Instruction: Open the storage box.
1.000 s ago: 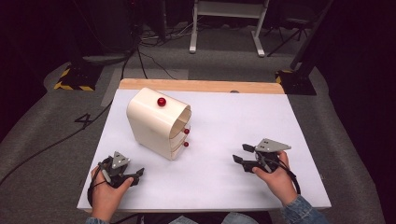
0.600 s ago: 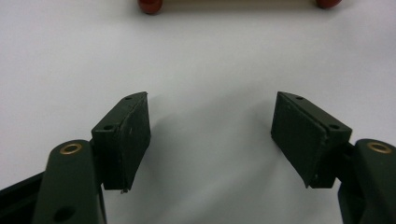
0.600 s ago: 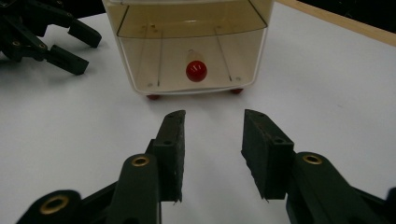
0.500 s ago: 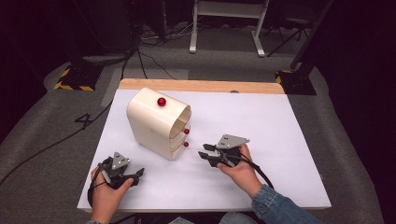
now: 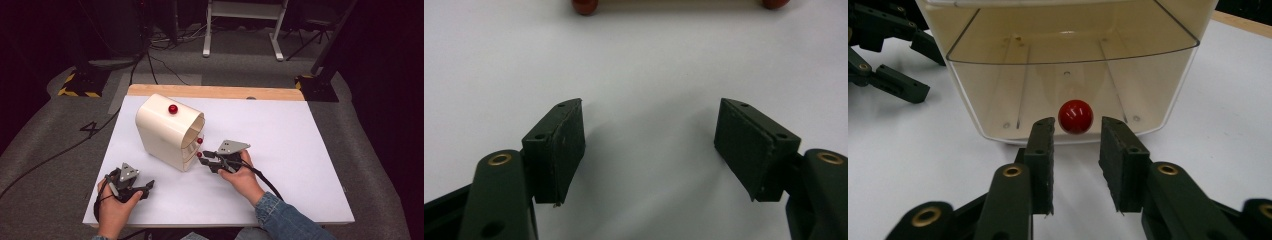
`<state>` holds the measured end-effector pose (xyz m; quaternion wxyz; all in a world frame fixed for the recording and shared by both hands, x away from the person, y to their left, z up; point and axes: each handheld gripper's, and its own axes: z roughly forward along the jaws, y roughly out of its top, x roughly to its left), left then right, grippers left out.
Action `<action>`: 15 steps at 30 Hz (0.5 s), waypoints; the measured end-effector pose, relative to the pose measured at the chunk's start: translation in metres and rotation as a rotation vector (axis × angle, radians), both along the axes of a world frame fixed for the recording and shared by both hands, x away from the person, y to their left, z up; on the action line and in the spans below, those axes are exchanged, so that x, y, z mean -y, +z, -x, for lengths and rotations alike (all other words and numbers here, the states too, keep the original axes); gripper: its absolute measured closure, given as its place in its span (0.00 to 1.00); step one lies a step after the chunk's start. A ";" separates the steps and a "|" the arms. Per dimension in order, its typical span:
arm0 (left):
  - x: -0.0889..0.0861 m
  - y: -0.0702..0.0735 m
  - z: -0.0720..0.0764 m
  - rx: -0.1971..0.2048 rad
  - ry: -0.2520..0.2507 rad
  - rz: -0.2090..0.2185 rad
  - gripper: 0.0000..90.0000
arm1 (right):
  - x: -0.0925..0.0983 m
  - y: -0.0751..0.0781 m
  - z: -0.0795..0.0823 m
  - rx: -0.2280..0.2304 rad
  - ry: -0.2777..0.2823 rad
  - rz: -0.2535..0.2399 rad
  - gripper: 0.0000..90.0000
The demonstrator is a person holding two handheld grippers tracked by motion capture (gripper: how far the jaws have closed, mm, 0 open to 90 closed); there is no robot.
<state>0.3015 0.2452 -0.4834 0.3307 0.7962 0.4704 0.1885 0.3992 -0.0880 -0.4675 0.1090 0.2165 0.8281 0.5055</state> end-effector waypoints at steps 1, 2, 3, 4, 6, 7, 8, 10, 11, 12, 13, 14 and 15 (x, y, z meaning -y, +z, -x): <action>0.000 0.000 0.000 0.000 0.000 0.000 0.32 | 0.000 0.000 0.000 0.000 0.000 0.000 0.76; 0.000 0.000 0.000 0.000 0.000 0.000 0.32 | -0.001 -0.001 -0.001 -0.003 0.003 -0.010 0.77; 0.000 0.000 0.000 0.000 0.000 0.001 0.32 | -0.002 -0.002 -0.002 -0.002 0.010 -0.020 0.78; 0.000 0.000 0.000 0.000 0.001 0.002 0.32 | -0.003 -0.003 -0.002 0.010 0.014 -0.025 0.78; 0.000 0.000 0.000 0.001 0.000 0.001 0.32 | -0.004 -0.004 -0.003 0.024 0.014 -0.029 0.80; 0.000 0.000 0.000 0.001 0.000 0.000 0.32 | -0.005 -0.004 -0.003 0.023 0.012 -0.030 0.81; 0.000 0.000 0.000 0.001 -0.001 -0.001 0.32 | -0.005 -0.004 -0.003 0.025 0.013 -0.033 0.82; 0.000 0.000 0.000 0.001 -0.001 0.000 0.32 | -0.005 -0.004 -0.004 0.030 0.016 -0.034 0.82; 0.000 0.000 0.000 0.001 -0.001 0.000 0.32 | -0.005 -0.004 -0.004 0.035 0.017 -0.030 0.82; 0.000 0.000 0.000 0.000 0.000 0.000 0.32 | -0.005 -0.004 -0.003 0.041 0.013 -0.025 0.83; 0.000 0.000 0.000 0.000 0.000 0.000 0.32 | -0.006 -0.004 -0.003 0.045 0.014 -0.024 0.83; 0.000 0.000 0.000 0.001 0.000 0.001 0.32 | -0.006 -0.004 -0.002 0.049 0.015 -0.021 0.83; 0.000 0.000 0.000 0.001 0.000 0.001 0.32 | -0.005 -0.004 -0.002 0.048 0.015 -0.021 0.83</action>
